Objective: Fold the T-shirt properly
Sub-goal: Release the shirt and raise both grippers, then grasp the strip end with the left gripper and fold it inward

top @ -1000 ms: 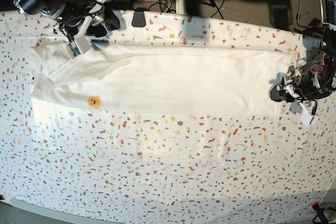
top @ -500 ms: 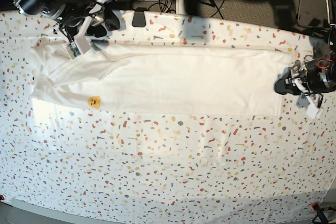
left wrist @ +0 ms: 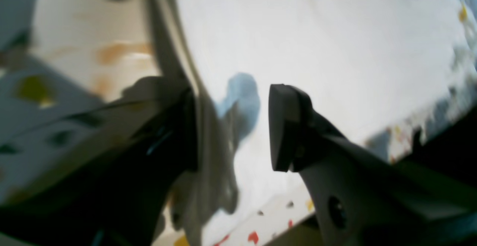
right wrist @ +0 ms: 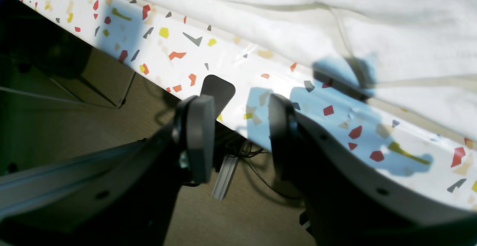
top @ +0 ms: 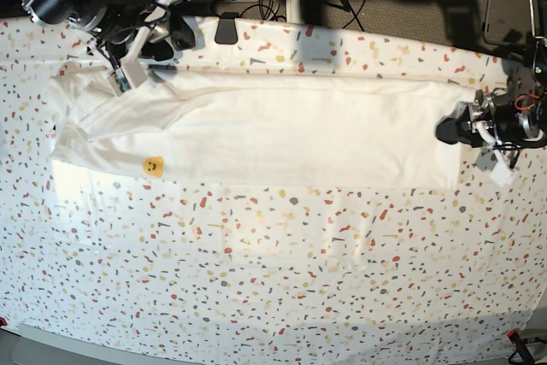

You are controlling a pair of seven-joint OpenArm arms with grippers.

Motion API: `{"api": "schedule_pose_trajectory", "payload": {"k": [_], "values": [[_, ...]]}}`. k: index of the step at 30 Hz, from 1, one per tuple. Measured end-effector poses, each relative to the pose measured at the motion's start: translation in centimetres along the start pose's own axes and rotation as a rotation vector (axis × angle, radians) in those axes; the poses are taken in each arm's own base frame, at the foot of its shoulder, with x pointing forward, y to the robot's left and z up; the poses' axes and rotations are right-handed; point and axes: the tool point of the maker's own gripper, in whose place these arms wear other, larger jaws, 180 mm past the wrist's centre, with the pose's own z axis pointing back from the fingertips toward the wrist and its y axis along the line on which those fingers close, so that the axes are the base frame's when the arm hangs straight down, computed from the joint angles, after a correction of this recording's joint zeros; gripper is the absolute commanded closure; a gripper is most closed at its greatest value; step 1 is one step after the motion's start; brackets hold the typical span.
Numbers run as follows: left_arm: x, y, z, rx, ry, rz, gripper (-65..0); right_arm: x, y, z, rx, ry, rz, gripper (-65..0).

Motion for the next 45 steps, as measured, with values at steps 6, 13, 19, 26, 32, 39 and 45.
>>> {"api": "schedule_pose_trajectory", "payload": {"k": [6, 13, 19, 26, 32, 39, 45], "values": [[0.3, 0.1, 0.1, 0.005, -0.009, -0.001, -26.6, 0.0, 0.0, 0.0, 0.000, 0.000, 0.000, -24.8], [0.3, -0.1, 0.0, -0.002, -0.011, 0.002, -10.0, 0.0, 0.0, 0.0, 0.000, 0.000, 0.000, -24.8], [0.7, -0.5, -0.4, -0.015, -0.040, 0.010, 0.0, 0.0, 0.0, 0.0, 0.000, -0.001, 0.000, -24.8], [1.4, -1.7, -0.1, -0.010, -0.017, -0.023, 0.0, 0.0, 0.0, 0.0, 0.000, 0.000, 0.000, -24.8], [2.8, -4.8, -0.1, -0.004, -0.008, -0.124, 0.0, 0.0, 0.0, 0.0, 0.000, 0.000, 0.000, -24.8], [2.7, -10.4, -3.3, -0.023, -0.041, -0.178, 0.0, 0.0, 0.0, 0.0, 0.000, -0.002, -0.001, -24.8], [3.4, -14.7, -5.7, -0.060, -0.092, -0.183, 0.0, 0.1, 0.0, 0.0, 0.000, -0.004, 0.000, -24.8]]}}
